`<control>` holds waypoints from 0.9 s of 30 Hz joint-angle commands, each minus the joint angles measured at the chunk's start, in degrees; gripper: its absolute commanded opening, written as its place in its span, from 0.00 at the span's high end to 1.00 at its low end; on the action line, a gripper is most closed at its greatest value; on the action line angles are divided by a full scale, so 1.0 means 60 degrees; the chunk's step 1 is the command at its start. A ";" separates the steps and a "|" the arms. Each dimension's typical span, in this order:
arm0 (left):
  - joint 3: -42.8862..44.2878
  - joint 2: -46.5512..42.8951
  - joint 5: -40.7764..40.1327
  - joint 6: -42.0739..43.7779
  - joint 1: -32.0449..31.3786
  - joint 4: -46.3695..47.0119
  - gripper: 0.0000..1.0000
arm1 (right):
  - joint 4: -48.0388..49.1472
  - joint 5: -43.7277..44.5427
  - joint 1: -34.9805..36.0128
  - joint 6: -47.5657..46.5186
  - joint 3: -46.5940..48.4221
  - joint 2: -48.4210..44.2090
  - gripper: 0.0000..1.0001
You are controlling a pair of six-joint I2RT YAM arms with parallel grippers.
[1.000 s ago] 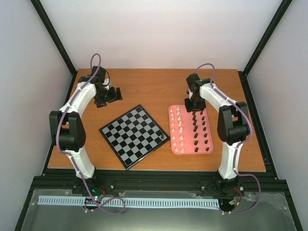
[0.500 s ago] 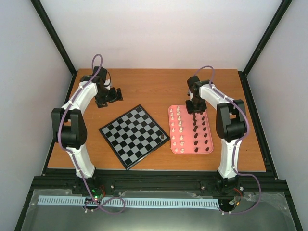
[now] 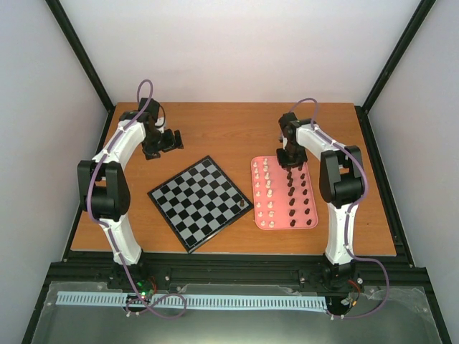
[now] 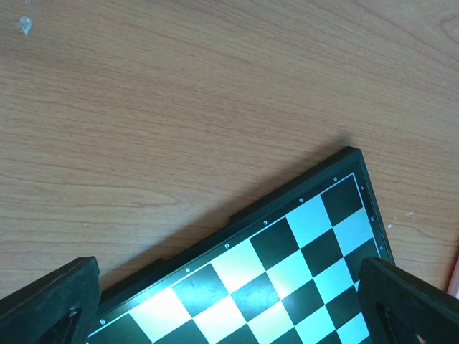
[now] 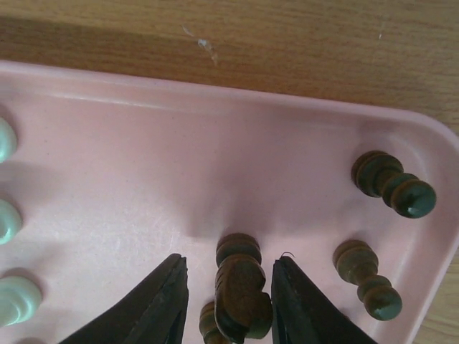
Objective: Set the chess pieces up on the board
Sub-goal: Pick up the chess piece from the storage box, then place the chess piece on the chessboard.
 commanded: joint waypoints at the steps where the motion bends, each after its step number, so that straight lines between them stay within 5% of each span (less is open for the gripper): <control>1: 0.0449 0.0162 0.0013 -0.0021 -0.0003 -0.0166 0.00 | 0.0028 -0.0026 -0.0065 -0.0113 0.0281 0.0168 0.66; 13: 0.0465 0.0200 0.0065 -0.0031 -0.0002 -0.0174 0.00 | -0.0247 0.0214 -0.0066 -0.0059 0.0440 0.0168 0.96; 22: 0.0547 0.0156 -0.0008 -0.0014 -0.0012 -0.0172 0.00 | -0.0676 -0.0789 0.0272 -0.0146 0.1250 -0.1035 0.97; 27: 0.0649 0.0141 -0.0179 0.0026 -0.0012 -0.0240 0.00 | -0.0909 -0.1483 0.1934 0.0096 0.0896 -0.1951 0.97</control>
